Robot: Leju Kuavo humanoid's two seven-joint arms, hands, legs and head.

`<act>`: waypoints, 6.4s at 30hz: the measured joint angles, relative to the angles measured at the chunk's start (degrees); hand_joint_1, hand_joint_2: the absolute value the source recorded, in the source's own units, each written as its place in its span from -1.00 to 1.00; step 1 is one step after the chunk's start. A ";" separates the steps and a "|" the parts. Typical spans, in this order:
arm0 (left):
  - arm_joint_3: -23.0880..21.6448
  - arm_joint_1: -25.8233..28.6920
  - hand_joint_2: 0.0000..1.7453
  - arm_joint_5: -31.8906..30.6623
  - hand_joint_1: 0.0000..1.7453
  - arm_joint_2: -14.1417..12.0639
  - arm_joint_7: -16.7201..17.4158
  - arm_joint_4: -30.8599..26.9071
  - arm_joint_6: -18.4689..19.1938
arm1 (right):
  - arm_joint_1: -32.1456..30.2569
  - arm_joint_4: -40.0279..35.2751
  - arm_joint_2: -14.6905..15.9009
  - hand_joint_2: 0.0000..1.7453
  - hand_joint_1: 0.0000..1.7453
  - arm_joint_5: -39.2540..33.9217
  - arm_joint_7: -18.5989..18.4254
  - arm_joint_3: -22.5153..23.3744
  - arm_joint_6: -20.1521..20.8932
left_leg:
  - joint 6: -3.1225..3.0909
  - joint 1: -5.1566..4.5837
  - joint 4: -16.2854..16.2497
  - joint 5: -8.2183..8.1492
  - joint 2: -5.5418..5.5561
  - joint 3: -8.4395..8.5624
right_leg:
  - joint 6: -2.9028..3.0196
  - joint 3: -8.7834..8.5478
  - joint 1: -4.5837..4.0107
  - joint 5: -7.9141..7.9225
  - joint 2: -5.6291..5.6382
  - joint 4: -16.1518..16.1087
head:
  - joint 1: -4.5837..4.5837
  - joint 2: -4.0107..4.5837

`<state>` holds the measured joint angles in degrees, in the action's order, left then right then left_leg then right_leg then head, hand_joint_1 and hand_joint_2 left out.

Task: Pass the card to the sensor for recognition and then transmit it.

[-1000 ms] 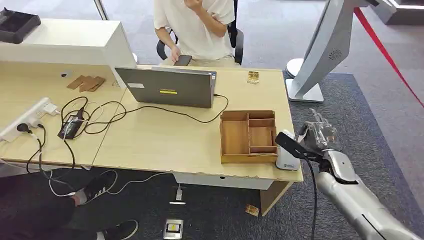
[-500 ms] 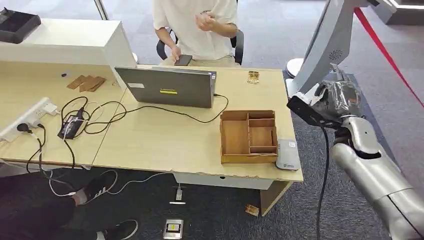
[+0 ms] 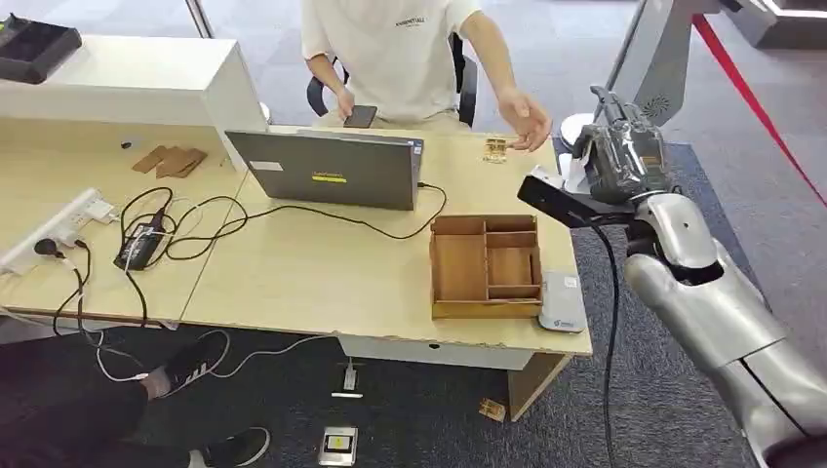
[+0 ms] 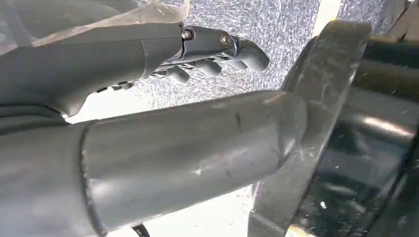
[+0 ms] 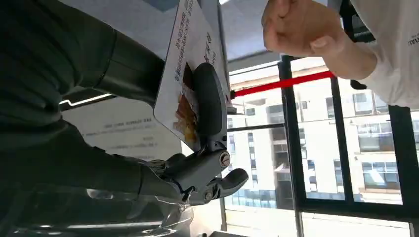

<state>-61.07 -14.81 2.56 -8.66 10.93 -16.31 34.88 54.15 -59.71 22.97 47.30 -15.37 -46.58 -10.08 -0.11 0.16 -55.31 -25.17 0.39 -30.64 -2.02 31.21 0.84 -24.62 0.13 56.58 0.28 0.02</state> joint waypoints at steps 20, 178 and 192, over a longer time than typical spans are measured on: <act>-0.99 -1.28 -1.00 -2.12 -1.00 0.48 -0.50 0.00 0.00 | 10.86 17.59 -13.70 1.00 1.00 5.90 4.22 -8.66 5.03 | 0.10 0.01 0.00 0.06 -0.08 -0.05 | 0.07 0.10 -0.08 0.05 0.07 -0.01 | -0.02 0.00; 1.57 2.46 -1.00 3.50 -1.00 0.42 0.68 -0.02 -1.05 | -24.82 -4.31 -4.20 1.00 -1.00 1.49 -4.35 5.24 -4.74 | 0.08 0.03 0.02 -0.01 -0.12 0.10 | 0.10 -0.04 -0.11 0.05 0.07 -0.07 | -0.02 0.00; 1.57 2.45 -1.00 3.17 -1.00 0.42 0.50 -0.02 -1.05 | -25.97 -6.36 -4.07 1.00 -1.00 1.49 -4.59 5.79 -1.99 | 0.08 0.03 0.02 -0.01 -0.12 0.10 | 0.10 -0.04 -0.10 0.05 0.07 -0.08 | -0.02 0.00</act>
<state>-59.49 -12.36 5.73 -8.24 11.43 -16.33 33.83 28.18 -66.07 18.91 48.78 -19.96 -40.79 -12.07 -0.03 0.19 -55.29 -25.18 0.27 -30.54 -1.92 31.18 0.74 -24.57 0.21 56.50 0.26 0.02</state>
